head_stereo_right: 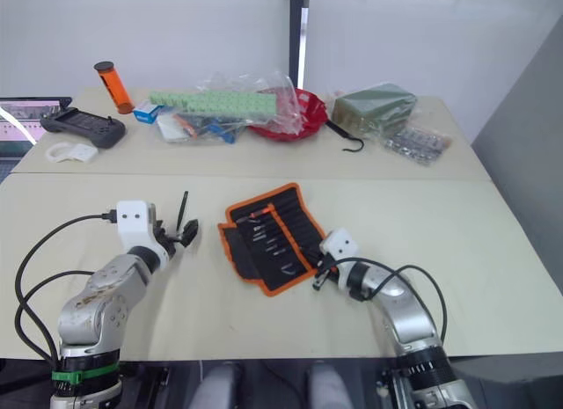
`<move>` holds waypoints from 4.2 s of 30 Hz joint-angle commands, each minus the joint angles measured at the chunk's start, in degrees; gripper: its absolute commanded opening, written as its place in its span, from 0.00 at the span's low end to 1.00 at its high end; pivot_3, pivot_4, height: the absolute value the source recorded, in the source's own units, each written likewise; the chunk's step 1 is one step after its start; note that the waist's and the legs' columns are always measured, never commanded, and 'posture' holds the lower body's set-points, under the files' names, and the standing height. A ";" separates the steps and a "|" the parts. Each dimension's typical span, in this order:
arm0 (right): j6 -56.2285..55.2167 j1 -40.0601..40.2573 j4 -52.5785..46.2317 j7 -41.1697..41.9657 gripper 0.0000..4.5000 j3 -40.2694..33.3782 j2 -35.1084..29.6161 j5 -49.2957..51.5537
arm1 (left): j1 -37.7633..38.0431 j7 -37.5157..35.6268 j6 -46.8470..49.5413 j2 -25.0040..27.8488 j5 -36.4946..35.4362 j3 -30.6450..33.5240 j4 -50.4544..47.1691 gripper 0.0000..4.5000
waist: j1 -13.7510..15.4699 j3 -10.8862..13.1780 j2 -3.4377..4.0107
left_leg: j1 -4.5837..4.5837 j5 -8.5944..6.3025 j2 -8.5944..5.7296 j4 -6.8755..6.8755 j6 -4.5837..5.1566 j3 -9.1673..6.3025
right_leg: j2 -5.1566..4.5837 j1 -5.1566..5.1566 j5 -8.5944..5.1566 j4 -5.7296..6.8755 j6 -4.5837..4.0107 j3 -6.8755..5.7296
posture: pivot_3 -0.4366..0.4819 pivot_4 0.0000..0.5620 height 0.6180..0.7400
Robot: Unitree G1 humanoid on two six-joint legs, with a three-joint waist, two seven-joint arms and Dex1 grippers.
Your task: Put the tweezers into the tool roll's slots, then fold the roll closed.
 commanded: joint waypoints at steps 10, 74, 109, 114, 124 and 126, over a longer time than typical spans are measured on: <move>3.00 2.04 0.10 -0.66 0.00 1.50 -1.12 -1.64 | -3.15 5.15 3.75 -3.85 3.25 -1.06 1.46 0.61 | 0.11 0.01 0.02 | 0.00 0.00 -0.05 0.02 0.00 -0.01 | -0.03 0.07 -0.01 -0.02 0.06 0.00 | 0.48 0.27 1.00; 5.51 8.07 -8.02 -6.85 0.00 0.45 -0.11 -0.71 | -13.37 -31.42 6.23 28.30 2.54 -9.54 -2.33 0.01 | -0.25 0.44 0.30 | -0.43 0.01 0.01 0.00 0.01 -0.04 | 0.03 -0.39 -0.09 0.00 0.24 -0.01 | 0.48 0.27 1.00; 3.98 3.10 -2.41 -2.51 0.00 3.11 0.51 -1.60 | 11.10 -30.13 0.12 27.55 -0.58 7.07 -7.46 0.99 | -0.25 0.42 0.33 | -0.30 0.02 0.07 -0.01 0.03 0.04 | -0.02 -0.36 0.01 0.00 0.02 0.01 | 0.48 0.27 1.00; 3.82 3.17 -2.41 -2.50 0.00 3.25 0.56 -1.64 | 10.66 -29.30 1.41 26.58 -1.87 8.46 -6.20 0.99 | -0.35 0.42 0.32 | -0.29 0.02 0.09 0.00 0.03 0.05 | 0.00 -0.36 0.01 0.00 0.02 0.01 | 0.48 0.27 1.00; 3.64 3.59 -2.54 -2.28 0.00 3.45 0.24 -1.78 | 10.74 -27.72 1.01 26.16 -2.79 10.79 -4.20 0.99 | -0.35 0.42 0.32 | -0.30 0.02 0.10 -0.01 0.03 0.05 | 0.00 -0.37 0.01 0.00 0.01 0.01 | 0.48 0.27 1.00; 3.60 3.47 -2.42 -2.17 0.00 3.48 0.20 -1.79 | 10.94 -27.44 1.15 25.93 -3.14 11.32 -4.42 0.99 | -0.35 0.42 0.32 | -0.30 0.02 0.10 -0.01 0.03 0.05 | 0.00 -0.37 0.01 0.00 0.01 0.01 | 0.48 0.27 1.00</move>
